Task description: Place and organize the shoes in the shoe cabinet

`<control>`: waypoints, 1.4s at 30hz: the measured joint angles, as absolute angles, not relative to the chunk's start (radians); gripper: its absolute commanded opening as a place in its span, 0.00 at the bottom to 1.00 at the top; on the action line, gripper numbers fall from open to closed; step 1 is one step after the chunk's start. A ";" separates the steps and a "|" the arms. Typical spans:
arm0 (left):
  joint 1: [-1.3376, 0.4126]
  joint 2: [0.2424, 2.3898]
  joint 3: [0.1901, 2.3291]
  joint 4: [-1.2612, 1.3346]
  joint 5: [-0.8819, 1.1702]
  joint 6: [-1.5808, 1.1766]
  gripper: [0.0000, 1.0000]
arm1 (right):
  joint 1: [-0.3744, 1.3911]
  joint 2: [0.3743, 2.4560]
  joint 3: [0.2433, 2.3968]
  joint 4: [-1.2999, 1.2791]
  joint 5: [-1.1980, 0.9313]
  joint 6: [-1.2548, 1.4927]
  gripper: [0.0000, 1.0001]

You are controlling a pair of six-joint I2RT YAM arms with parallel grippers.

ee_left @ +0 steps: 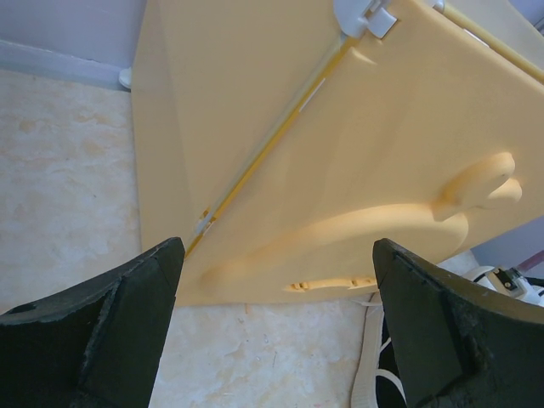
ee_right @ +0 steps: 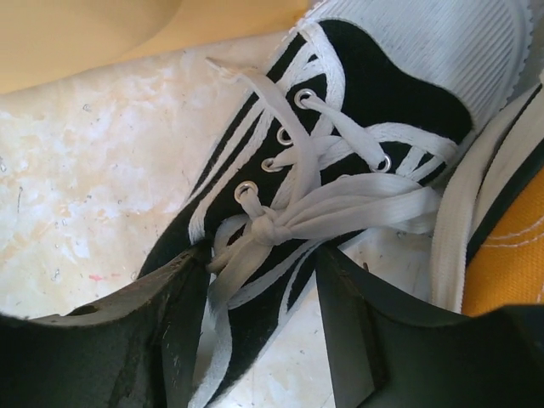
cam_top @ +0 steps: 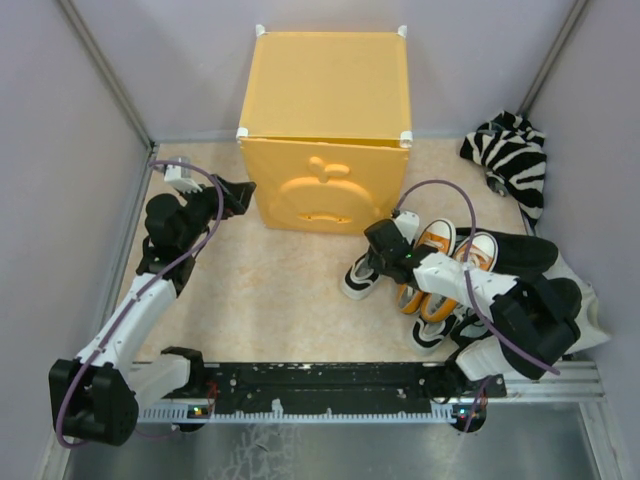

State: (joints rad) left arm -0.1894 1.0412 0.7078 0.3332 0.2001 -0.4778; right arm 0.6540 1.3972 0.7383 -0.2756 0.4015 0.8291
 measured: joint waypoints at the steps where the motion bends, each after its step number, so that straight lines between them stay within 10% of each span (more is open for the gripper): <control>1: -0.189 1.040 0.708 0.333 0.200 -0.478 0.98 | 0.654 1.409 0.748 -0.279 0.402 0.830 0.47; 8: -0.190 1.016 0.706 0.333 0.199 -0.478 0.98 | 0.654 1.434 0.757 -0.302 0.436 0.834 0.00; 27: -0.190 1.000 0.697 0.334 0.192 -0.482 0.98 | 0.681 1.098 0.942 -0.616 0.336 0.683 0.00; 42: -0.190 0.993 0.696 0.335 0.197 -0.490 0.98 | 0.498 0.929 1.126 -0.948 0.684 0.629 0.00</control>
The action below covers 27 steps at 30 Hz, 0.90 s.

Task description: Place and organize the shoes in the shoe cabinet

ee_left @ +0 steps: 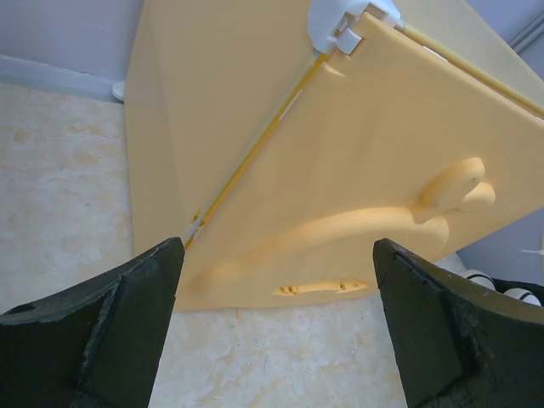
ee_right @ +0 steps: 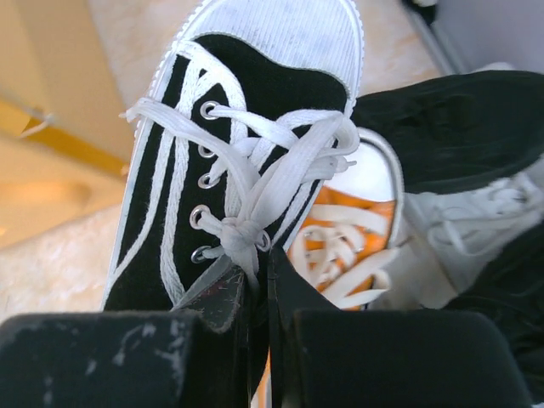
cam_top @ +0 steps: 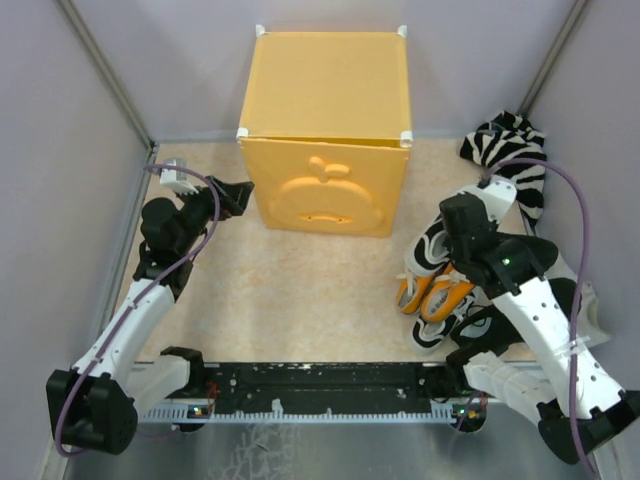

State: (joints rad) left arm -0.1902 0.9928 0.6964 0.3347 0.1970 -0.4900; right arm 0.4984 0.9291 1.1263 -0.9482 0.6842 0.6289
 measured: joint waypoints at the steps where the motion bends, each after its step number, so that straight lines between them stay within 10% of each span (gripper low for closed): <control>1: -0.190 0.993 0.696 0.335 0.200 -0.494 0.98 | 0.483 0.916 1.126 -0.955 0.699 0.628 0.00; 18: -0.195 0.827 0.876 0.311 0.341 -0.546 0.98 | 0.333 0.910 1.089 -0.905 0.751 0.558 0.02; 22: -0.195 0.790 0.876 0.318 0.350 -0.547 0.99 | 0.309 0.911 1.036 -0.899 0.718 0.549 0.56; 27: -0.195 0.820 0.871 0.307 0.363 -0.551 0.99 | 0.298 0.918 0.975 -0.859 0.643 0.547 0.70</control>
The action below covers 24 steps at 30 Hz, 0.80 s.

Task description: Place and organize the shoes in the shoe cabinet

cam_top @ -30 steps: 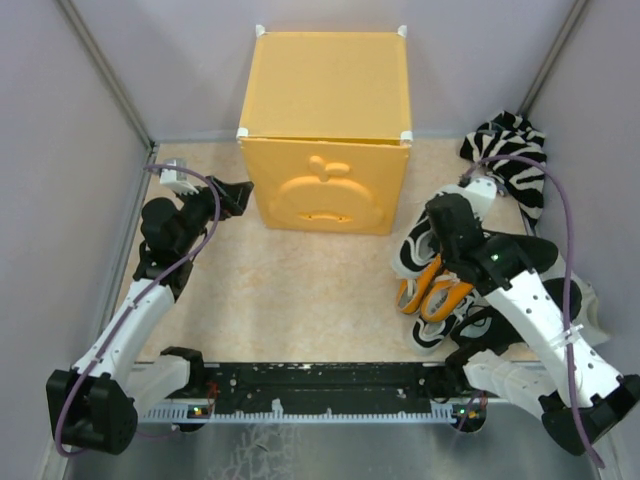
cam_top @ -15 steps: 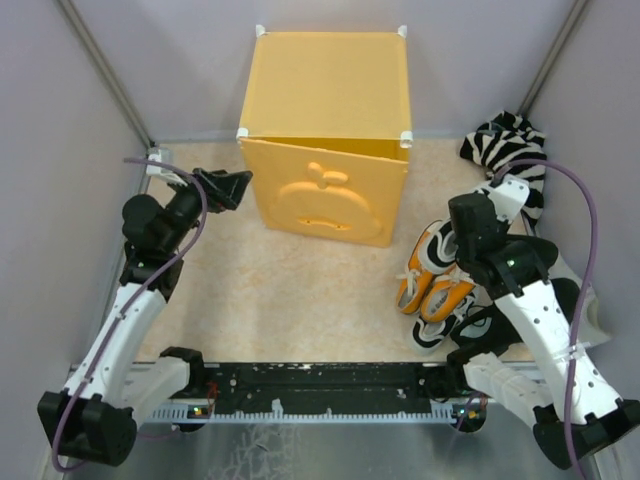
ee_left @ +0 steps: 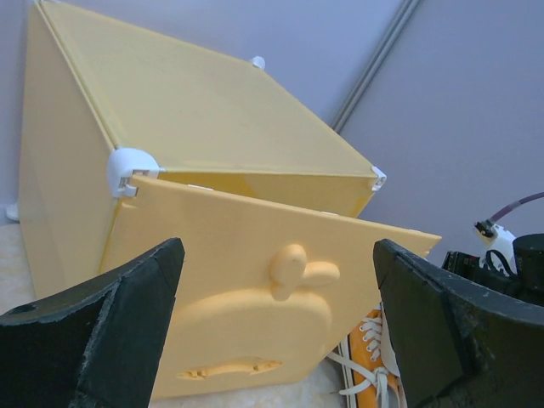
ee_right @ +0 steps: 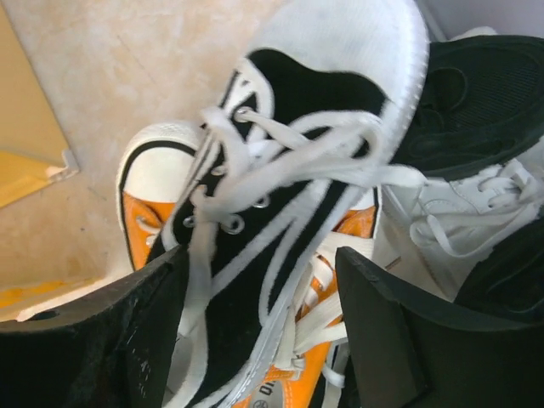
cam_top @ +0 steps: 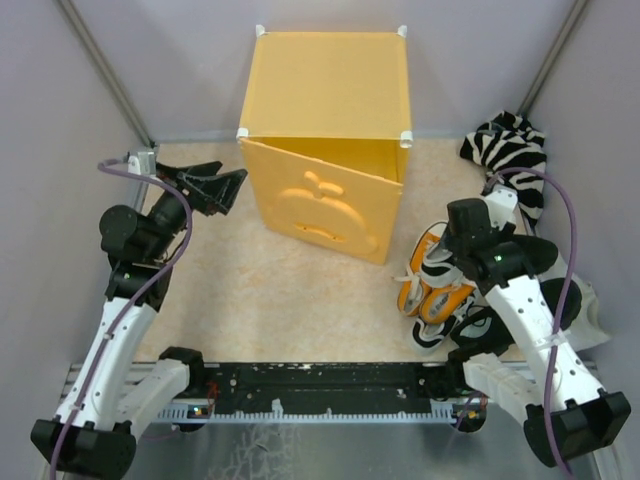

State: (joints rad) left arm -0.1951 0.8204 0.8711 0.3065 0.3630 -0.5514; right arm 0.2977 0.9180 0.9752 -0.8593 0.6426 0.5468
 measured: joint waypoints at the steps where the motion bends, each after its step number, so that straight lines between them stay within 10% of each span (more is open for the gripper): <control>1: -0.195 0.827 0.871 0.302 0.366 -0.553 0.99 | 0.298 0.918 0.974 -0.854 0.627 0.546 0.71; 24: -0.195 0.777 1.044 0.245 0.524 -0.592 0.99 | 0.511 1.047 0.894 -0.371 0.111 0.464 0.71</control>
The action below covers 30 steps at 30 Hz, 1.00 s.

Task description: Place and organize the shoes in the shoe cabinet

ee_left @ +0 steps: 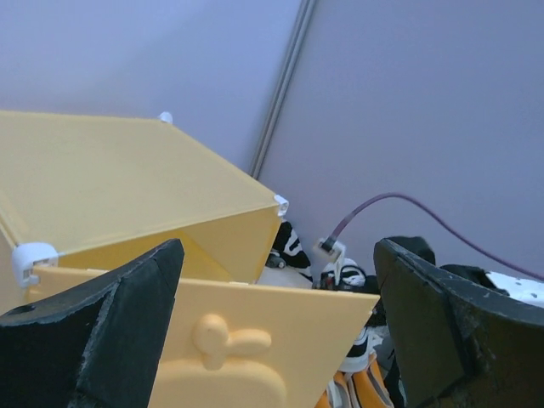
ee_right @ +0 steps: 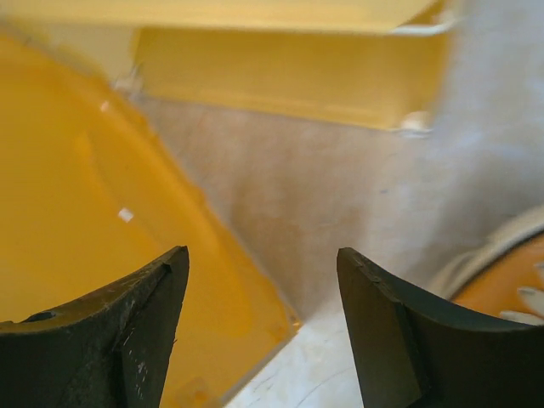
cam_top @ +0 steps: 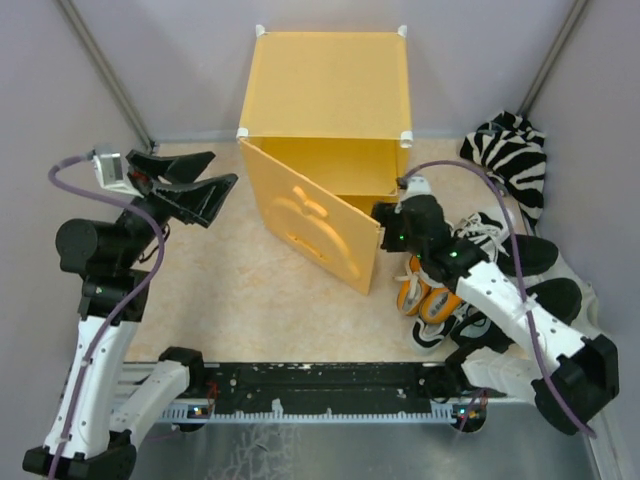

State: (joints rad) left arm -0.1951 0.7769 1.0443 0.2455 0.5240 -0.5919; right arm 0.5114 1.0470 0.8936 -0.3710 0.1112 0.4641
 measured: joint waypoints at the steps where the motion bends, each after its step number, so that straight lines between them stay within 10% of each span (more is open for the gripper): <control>1: -0.195 0.772 1.052 0.241 0.527 -0.591 0.99 | 0.550 1.059 0.890 -0.358 0.103 0.464 0.71; 16: -0.195 0.651 1.147 0.166 0.622 -0.609 1.00 | 1.007 1.081 0.875 -0.179 0.199 0.530 0.70; 30: -0.196 0.687 1.079 0.144 0.670 -0.643 0.99 | 0.968 0.999 1.050 -0.970 0.895 0.858 0.67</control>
State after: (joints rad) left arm -0.1959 0.6872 1.0786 0.1436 0.6701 -0.6430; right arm 0.9676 0.9993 1.0500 -0.9703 0.8948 0.8577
